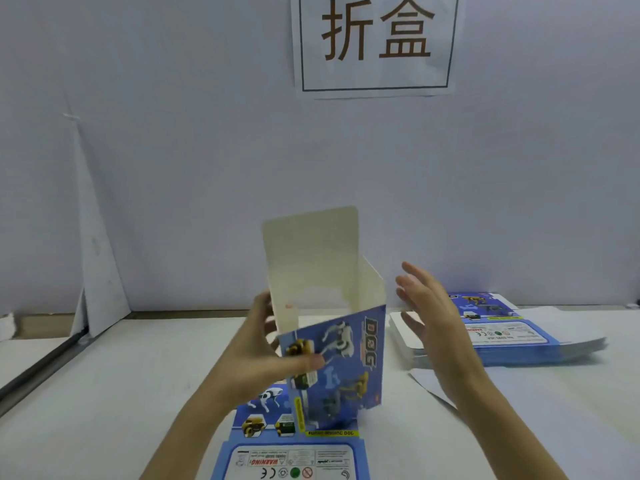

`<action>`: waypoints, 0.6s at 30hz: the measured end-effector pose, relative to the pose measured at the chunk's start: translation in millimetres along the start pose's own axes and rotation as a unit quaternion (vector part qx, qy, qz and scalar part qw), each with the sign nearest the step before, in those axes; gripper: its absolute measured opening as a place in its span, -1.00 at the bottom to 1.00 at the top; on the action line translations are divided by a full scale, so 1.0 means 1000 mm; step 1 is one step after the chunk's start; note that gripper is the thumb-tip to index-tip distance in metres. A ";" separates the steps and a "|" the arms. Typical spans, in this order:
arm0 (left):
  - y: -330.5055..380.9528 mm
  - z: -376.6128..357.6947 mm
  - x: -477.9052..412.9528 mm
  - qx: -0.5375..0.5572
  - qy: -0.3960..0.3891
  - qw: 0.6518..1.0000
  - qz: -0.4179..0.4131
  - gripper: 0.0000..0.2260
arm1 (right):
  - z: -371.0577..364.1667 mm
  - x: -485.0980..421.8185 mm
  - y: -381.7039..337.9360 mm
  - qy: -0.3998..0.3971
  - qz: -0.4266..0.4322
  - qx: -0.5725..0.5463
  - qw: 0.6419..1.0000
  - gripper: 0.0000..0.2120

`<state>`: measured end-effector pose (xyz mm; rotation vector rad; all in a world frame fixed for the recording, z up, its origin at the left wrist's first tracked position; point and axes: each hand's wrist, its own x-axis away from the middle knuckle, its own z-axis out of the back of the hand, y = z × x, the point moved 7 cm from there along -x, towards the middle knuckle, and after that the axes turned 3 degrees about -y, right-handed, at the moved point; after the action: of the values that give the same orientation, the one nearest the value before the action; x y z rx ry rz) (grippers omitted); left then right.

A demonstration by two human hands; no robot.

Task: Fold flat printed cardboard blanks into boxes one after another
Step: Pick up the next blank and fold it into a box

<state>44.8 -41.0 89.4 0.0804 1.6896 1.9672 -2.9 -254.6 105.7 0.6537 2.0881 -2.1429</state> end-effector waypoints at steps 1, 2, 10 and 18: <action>-0.008 -0.007 -0.001 0.000 -0.025 1.000 0.014 -0.24 | -0.002 -0.001 0.003 -0.016 -0.006 -0.002 1.000 -0.56; -0.017 -0.013 -0.002 -0.002 -0.044 0.999 0.024 -0.25 | -0.005 -0.001 0.006 -0.032 -0.014 -0.002 0.999 -0.53; -0.036 -0.019 -0.010 -0.016 -0.074 0.997 0.033 -0.29 | -0.008 -0.009 0.038 -0.041 -0.063 -0.122 0.990 -0.38; -0.037 -0.020 -0.008 -0.018 -0.079 0.996 0.027 -0.30 | -0.022 0.004 0.089 -0.032 -0.143 -0.227 0.963 -0.45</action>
<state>57.4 -59.6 53.4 0.2648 1.5658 1.9741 30.2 -238.1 21.2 0.2384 2.6362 -1.6606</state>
